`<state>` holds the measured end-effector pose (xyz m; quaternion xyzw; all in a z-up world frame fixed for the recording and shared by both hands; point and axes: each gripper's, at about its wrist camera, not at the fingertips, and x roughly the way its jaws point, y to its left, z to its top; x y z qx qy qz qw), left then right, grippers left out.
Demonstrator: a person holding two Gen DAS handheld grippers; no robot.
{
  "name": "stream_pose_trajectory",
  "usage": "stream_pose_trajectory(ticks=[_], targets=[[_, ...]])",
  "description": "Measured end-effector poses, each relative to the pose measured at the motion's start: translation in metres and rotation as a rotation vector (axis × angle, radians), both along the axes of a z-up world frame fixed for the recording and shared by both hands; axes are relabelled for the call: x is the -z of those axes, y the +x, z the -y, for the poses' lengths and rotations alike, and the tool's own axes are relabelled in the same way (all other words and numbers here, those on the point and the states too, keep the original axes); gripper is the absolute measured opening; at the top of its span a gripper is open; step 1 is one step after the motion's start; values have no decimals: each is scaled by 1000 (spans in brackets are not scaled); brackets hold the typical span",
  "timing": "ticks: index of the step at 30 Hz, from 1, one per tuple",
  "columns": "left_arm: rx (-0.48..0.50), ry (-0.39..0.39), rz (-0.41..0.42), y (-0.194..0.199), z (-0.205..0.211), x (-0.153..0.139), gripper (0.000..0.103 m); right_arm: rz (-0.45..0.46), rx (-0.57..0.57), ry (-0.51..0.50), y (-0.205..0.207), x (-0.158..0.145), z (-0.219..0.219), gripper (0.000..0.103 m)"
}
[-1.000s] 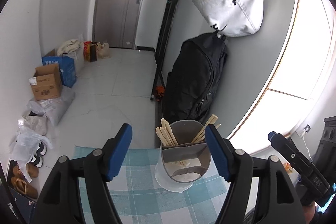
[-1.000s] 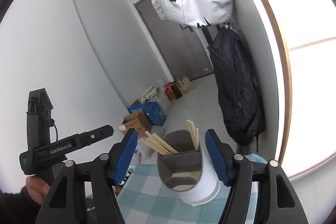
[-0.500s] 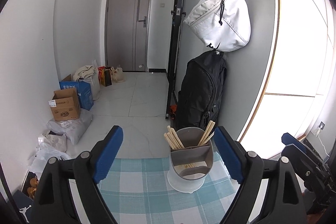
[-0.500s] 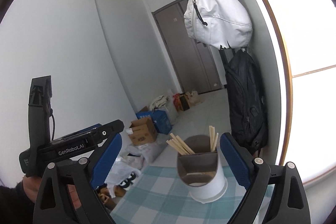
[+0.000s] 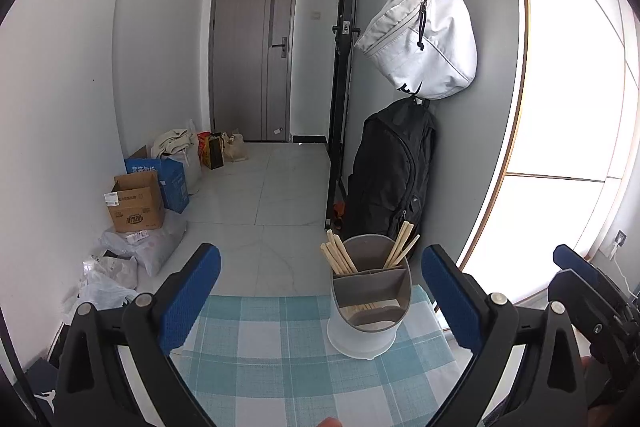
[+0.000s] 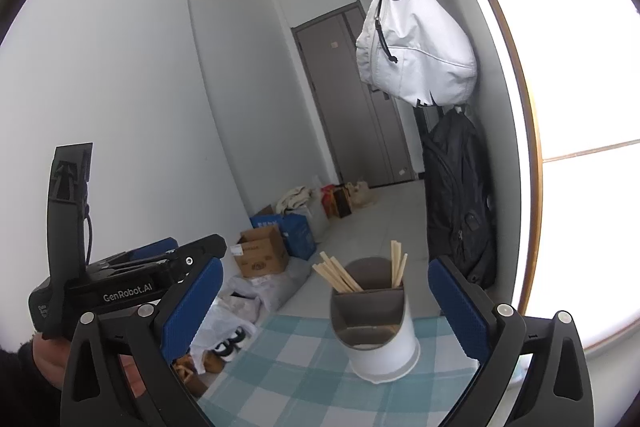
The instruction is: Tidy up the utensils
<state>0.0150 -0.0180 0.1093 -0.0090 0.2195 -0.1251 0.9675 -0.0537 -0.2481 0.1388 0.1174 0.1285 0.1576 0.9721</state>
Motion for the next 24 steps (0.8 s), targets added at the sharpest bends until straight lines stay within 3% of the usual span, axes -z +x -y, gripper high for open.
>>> stream_pose_trajectory(ticks=[12, 24], targets=[[-41, -19, 11, -3, -7, 0, 98, -1, 11, 1, -4, 0, 1, 103], [-24, -8, 14, -6, -3, 0, 98, -7, 2, 2, -3, -1, 1, 103]])
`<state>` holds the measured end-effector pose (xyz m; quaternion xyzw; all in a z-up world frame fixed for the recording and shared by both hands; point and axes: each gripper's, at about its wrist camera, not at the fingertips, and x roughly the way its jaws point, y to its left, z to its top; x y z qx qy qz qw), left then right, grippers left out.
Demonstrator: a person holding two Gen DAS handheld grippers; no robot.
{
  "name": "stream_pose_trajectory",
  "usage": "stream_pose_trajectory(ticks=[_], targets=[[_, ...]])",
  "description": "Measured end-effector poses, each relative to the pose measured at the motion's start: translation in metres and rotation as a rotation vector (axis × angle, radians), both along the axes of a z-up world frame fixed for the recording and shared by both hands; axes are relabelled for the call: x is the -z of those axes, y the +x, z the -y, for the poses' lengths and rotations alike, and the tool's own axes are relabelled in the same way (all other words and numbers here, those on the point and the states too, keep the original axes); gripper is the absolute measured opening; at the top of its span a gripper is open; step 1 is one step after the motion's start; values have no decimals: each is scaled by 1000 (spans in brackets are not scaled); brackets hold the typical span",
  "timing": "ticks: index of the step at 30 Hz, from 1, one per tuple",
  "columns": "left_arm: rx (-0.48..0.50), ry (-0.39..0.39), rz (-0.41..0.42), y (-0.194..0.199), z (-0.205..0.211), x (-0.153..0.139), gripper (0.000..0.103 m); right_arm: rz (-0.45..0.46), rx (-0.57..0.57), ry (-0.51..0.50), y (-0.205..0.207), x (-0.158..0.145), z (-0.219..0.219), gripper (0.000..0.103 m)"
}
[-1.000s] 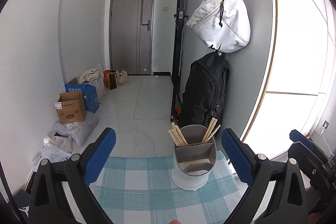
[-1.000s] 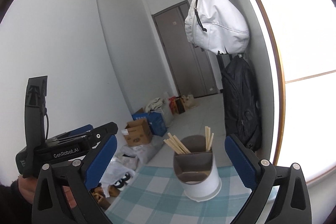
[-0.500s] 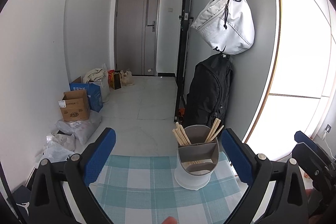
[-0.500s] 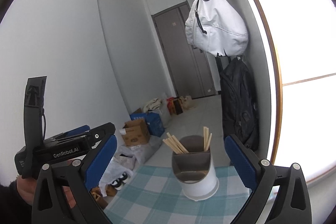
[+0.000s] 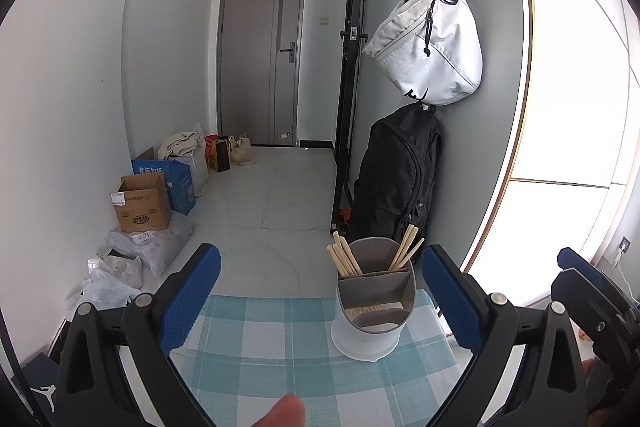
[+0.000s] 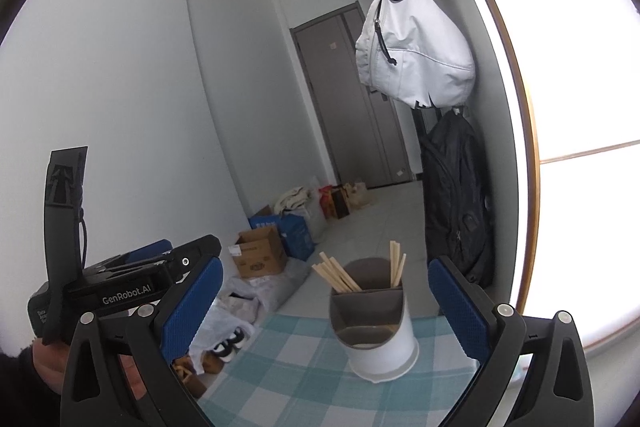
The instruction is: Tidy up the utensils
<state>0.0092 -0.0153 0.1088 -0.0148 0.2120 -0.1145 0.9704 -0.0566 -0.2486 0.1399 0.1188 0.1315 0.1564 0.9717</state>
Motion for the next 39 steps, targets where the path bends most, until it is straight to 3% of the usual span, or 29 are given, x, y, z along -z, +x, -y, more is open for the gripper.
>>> stream_pose_trajectory(ticks=[39], targets=[[22, 4, -8, 4, 5, 7, 98, -32, 3, 18, 5, 9, 5, 103]])
